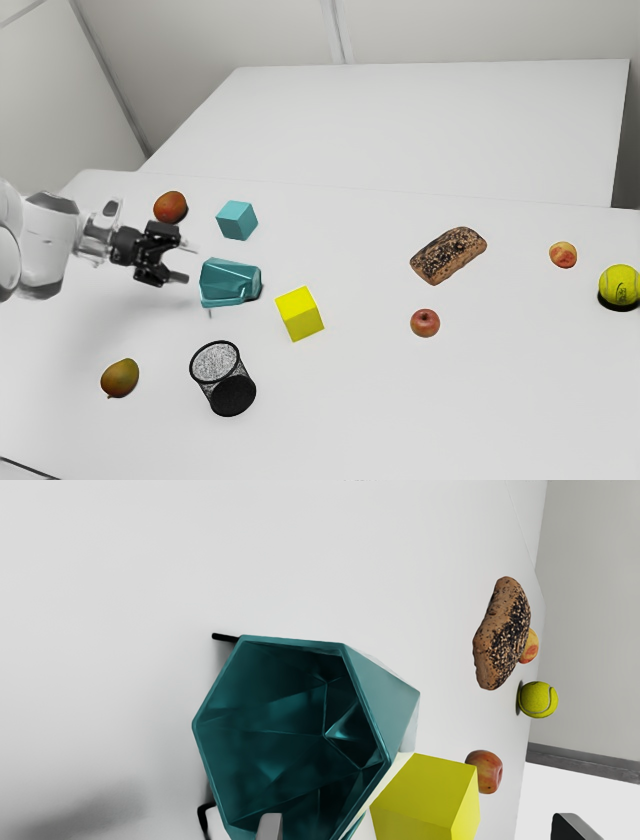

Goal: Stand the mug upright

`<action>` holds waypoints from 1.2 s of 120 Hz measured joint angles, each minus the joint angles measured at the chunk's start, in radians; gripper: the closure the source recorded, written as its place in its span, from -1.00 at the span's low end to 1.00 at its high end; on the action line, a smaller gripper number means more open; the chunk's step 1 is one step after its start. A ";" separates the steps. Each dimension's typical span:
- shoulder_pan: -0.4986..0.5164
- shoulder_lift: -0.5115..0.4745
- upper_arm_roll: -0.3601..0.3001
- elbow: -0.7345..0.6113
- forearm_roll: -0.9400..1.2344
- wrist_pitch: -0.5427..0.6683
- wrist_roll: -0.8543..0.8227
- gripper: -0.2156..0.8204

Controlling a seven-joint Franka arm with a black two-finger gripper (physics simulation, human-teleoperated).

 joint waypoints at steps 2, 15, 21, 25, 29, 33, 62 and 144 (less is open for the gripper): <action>0.000 0.000 0.000 -0.007 -0.016 -0.002 0.012 -0.54; -0.001 0.002 -0.001 -0.049 -0.101 -0.017 0.081 -0.54; -0.002 0.004 -0.001 -0.066 -0.134 -0.022 0.109 -0.54; -0.002 0.006 -0.001 -0.073 -0.150 -0.025 0.127 -0.54; -0.003 0.008 -0.002 -0.077 -0.163 -0.028 0.143 -0.54; -0.004 0.008 -0.003 -0.079 -0.173 -0.030 0.158 -0.54; -0.011 0.026 -0.020 -0.086 -0.216 -0.037 0.247 -0.54; -0.015 0.038 -0.047 -0.097 -0.258 -0.039 0.356 0.76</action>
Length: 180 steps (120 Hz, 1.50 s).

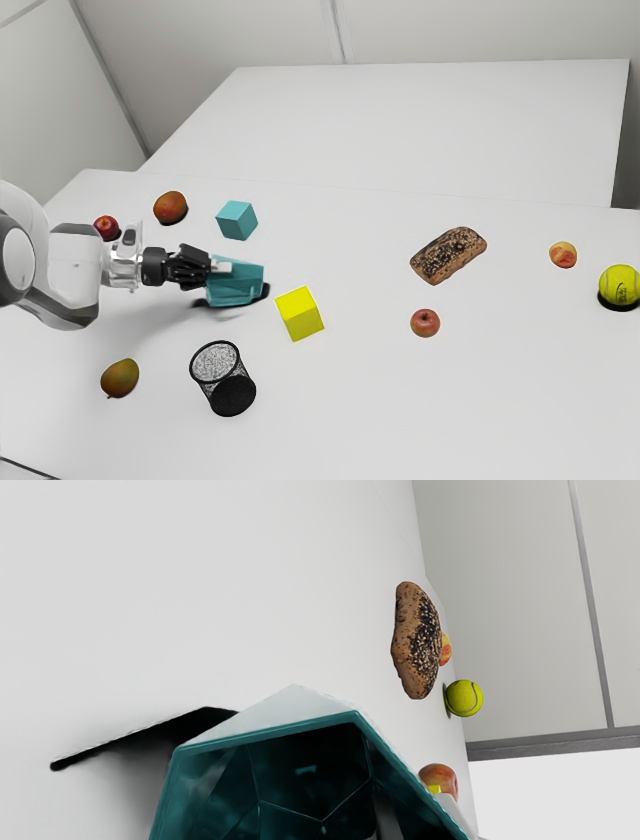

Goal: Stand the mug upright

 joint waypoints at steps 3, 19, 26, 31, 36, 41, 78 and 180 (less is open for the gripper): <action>0.000 0.000 0.000 0.000 0.000 0.000 0.001 0.78; -0.001 -0.009 0.000 0.005 -0.001 -0.002 0.005 0.86; -0.007 -0.033 0.001 0.008 0.004 0.002 0.006 0.87; -0.013 -0.056 0.003 0.009 0.010 0.004 0.007 0.88; -0.021 -0.085 0.005 0.021 0.025 0.008 0.008 0.88; -0.035 -0.101 0.005 0.041 0.044 0.019 0.008 0.89; -0.172 -0.091 -0.130 0.359 0.922 0.329 -0.209 0.92; -0.207 -0.020 -0.297 0.336 1.266 0.432 -0.772 0.93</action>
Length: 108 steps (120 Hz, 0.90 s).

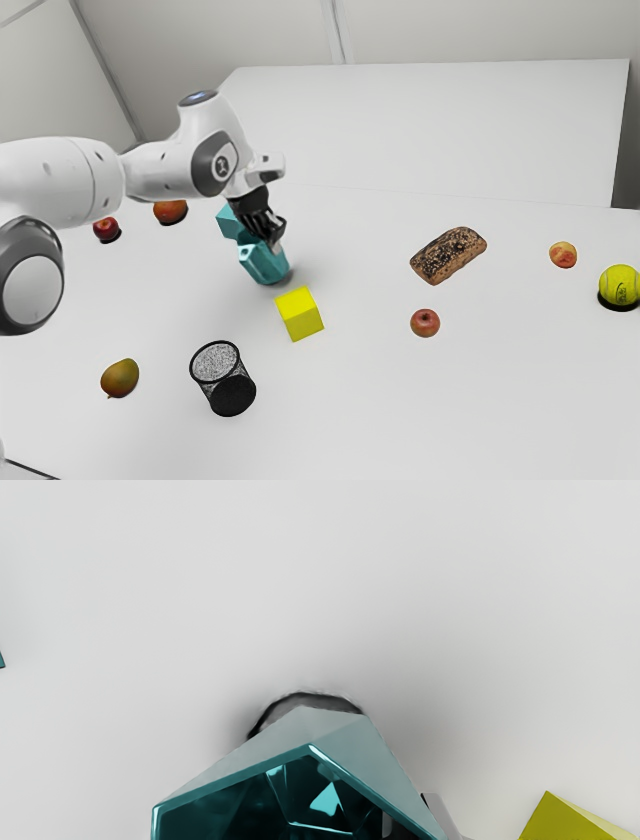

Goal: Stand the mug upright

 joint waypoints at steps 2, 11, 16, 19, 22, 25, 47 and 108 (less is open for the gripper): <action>0.000 -0.001 0.000 -0.002 0.000 -0.001 -0.006 0.93; 0.002 0.002 0.000 -0.006 0.001 -0.003 -0.031 0.93; 0.003 0.005 0.000 -0.007 0.001 -0.003 -0.044 0.93; 0.003 0.006 0.000 -0.007 0.001 -0.004 -0.052 0.93; 0.004 0.007 0.000 -0.007 0.000 -0.004 -0.058 0.85; 0.004 0.008 0.000 -0.007 -0.001 -0.004 -0.064 0.74; 0.002 0.008 0.000 0.003 0.009 -0.006 -0.101 0.03; -0.030 -0.203 0.005 0.430 0.070 -0.443 -0.206 -0.50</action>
